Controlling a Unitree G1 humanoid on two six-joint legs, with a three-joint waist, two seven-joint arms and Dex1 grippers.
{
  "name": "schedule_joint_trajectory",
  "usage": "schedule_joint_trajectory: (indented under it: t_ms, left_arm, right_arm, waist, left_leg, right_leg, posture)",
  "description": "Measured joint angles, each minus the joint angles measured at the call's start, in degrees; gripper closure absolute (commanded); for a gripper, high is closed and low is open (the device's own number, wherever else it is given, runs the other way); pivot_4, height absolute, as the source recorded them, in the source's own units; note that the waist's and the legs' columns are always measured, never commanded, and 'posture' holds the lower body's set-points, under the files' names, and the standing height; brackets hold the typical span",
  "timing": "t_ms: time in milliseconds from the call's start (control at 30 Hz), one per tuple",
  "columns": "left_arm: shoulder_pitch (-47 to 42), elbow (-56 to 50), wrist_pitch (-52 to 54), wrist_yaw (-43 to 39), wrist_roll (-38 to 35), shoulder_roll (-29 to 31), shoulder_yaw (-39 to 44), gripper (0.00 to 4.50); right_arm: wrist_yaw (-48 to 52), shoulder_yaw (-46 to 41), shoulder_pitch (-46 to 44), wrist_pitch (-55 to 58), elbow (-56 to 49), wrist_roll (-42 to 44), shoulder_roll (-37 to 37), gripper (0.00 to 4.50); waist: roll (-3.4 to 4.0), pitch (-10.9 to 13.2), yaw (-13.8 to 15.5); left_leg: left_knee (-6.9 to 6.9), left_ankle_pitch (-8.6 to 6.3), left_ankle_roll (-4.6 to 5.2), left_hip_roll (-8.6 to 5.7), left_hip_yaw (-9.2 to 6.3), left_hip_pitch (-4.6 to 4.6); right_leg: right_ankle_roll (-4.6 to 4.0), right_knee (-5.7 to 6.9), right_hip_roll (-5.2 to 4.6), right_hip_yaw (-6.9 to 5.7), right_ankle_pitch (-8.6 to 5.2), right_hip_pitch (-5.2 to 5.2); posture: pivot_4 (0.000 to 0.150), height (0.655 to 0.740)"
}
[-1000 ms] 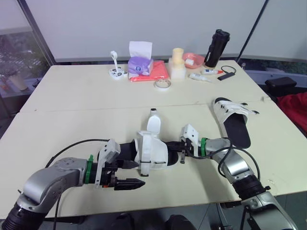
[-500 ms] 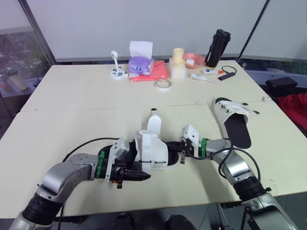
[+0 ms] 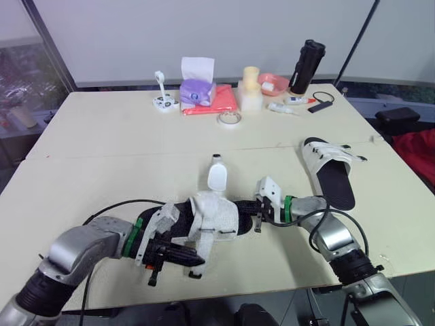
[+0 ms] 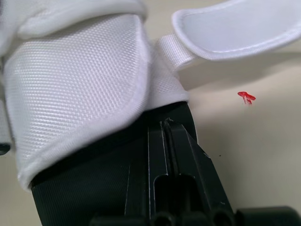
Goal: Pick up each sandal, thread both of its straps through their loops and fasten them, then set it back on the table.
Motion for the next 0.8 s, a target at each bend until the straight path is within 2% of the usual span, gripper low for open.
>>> schedule_joint_trajectory:
  t_ms: [167,400,600,800]
  left_arm:
    - [-1.6,-0.4,0.4,-0.9,-0.6,0.2,0.0,4.49]
    - [-5.6,0.8,6.3,2.1,-9.2,-3.9,4.4,4.49]
    - [-10.3,9.3,12.1,12.7,-16.6,-11.9,11.4,4.49]
    - [-11.9,17.6,18.8,23.5,-23.3,-17.2,17.5,4.49]
  right_arm:
    - [0.0,0.0,-0.5,0.0,0.8,0.0,0.0,4.5]
    - [0.0,0.0,-0.8,-0.4,1.0,0.0,0.0,4.5]
    - [-0.5,-0.2,-1.2,-0.4,1.5,0.0,0.0,4.5]
    - [-1.0,-0.2,-1.2,-0.4,1.6,0.0,0.0,4.5]
  waist:
    - [0.0,0.0,0.0]
    - [-0.01,0.0,0.0]
    - [-0.03,0.0,0.1]
    - [-0.03,0.0,0.1]
  left_leg:
    - [0.05,0.0,0.0,0.0,-0.02,0.04]
    - [0.04,0.01,0.01,0.0,-0.02,-0.02]
    - [0.07,0.01,0.01,-0.02,-0.05,-0.03]
    - [0.07,0.01,0.01,-0.03,-0.06,-0.05]
  right_leg:
    - [-0.02,0.0,0.0,0.06,-0.01,0.0]
    - [0.01,0.01,0.03,-0.03,0.0,-0.01]
    - [0.04,0.03,0.04,-0.08,0.01,0.0]
    - [0.07,0.05,0.03,-0.13,0.03,0.0]
  posture:
    - [0.15,0.74]
    - [0.15,0.74]
    - [0.15,0.74]
    - [0.15,0.74]
